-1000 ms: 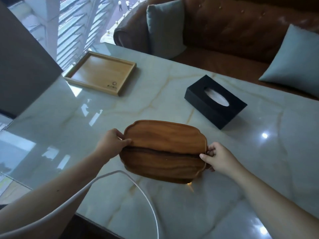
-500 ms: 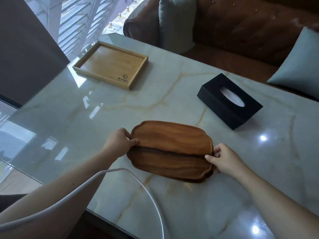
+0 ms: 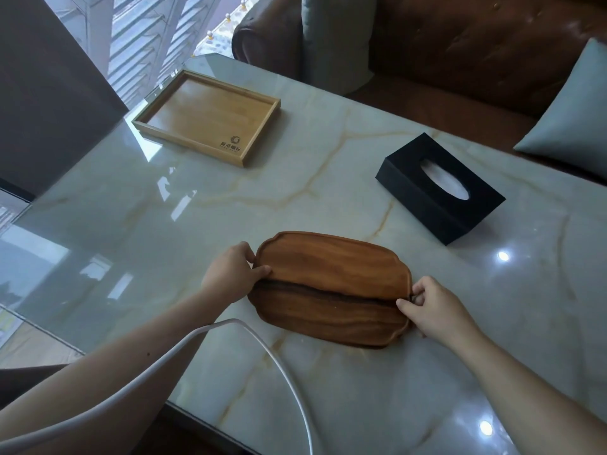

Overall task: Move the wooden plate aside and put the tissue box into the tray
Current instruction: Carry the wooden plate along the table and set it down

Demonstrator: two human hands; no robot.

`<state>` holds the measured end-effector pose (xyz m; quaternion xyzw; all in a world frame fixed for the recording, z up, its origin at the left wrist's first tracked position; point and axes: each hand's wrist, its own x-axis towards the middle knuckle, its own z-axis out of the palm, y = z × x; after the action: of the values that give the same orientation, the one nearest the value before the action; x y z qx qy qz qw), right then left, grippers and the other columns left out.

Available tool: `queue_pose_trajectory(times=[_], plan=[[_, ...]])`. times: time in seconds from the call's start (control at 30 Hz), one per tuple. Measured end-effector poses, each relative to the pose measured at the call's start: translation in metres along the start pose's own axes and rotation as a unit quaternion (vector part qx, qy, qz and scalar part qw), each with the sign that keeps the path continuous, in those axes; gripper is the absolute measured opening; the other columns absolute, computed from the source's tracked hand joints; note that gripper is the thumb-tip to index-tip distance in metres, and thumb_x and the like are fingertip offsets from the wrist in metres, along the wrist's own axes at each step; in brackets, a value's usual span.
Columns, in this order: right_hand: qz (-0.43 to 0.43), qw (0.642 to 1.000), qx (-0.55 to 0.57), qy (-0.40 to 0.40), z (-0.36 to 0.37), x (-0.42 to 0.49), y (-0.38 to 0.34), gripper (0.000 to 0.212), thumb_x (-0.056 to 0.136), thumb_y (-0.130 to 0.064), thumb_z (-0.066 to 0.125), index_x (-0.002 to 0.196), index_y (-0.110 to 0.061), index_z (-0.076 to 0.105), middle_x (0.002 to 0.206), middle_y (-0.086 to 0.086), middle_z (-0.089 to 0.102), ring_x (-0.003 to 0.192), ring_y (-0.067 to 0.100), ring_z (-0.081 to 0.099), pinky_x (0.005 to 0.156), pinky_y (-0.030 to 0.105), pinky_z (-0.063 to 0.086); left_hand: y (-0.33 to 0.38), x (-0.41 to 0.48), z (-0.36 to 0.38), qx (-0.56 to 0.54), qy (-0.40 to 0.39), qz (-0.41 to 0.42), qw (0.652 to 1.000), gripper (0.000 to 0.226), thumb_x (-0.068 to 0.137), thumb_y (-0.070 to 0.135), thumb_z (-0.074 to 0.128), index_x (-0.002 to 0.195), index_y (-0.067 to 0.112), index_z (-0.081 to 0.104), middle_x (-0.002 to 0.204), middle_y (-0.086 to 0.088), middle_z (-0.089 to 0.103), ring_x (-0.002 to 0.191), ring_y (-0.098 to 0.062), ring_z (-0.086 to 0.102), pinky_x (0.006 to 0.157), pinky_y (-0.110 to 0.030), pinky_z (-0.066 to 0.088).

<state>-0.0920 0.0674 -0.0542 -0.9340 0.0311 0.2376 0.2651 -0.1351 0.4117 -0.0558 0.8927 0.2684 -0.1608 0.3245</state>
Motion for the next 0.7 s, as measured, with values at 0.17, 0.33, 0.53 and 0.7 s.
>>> queue_pose_trajectory(times=[0.17,0.33,0.53,0.7], plan=[[0.021,1.000,0.011,0.018,-0.001,0.002,0.000,0.026,0.085,-0.039,0.066,0.078,-0.018,0.053,0.067,-0.001,0.062,0.063,0.022,0.061,0.054,0.031,0.040,0.004,0.003,-0.006,0.013,-0.030,-0.018,0.999,0.039,0.078,0.041,0.074,0.095,0.007,0.066,0.085,-0.012,0.072,0.073,-0.031,0.070,0.073,-0.043,0.059],[0.062,0.996,0.064,-0.011,0.003,0.007,-0.010,0.033,0.085,-0.043,0.064,0.083,-0.011,0.056,0.073,0.005,0.061,0.072,0.029,0.064,0.064,0.037,0.053,0.011,0.007,-0.012,-0.069,-0.043,-0.041,0.996,0.028,0.079,0.032,0.077,0.087,0.006,0.067,0.080,-0.017,0.072,0.068,-0.035,0.072,0.072,-0.049,0.061],[0.066,0.975,0.204,-0.052,0.007,0.007,-0.040,0.026,0.087,-0.033,0.068,0.090,-0.008,0.060,0.090,0.015,0.070,0.078,0.032,0.072,0.067,0.050,0.062,0.011,0.033,-0.051,-0.120,-0.014,-0.031,0.992,0.024,0.078,0.029,0.077,0.090,0.013,0.064,0.092,-0.011,0.068,0.081,-0.029,0.067,0.078,-0.047,0.060],[0.049,0.965,0.242,-0.092,0.026,0.023,-0.095,0.028,0.085,-0.028,0.071,0.095,-0.005,0.060,0.096,0.019,0.071,0.078,0.034,0.073,0.059,0.046,0.062,-0.014,0.060,-0.097,-0.122,0.019,-0.043,0.991,0.034,0.079,0.026,0.076,0.106,0.008,0.065,0.100,-0.012,0.065,0.089,-0.029,0.063,0.076,-0.038,0.054]])
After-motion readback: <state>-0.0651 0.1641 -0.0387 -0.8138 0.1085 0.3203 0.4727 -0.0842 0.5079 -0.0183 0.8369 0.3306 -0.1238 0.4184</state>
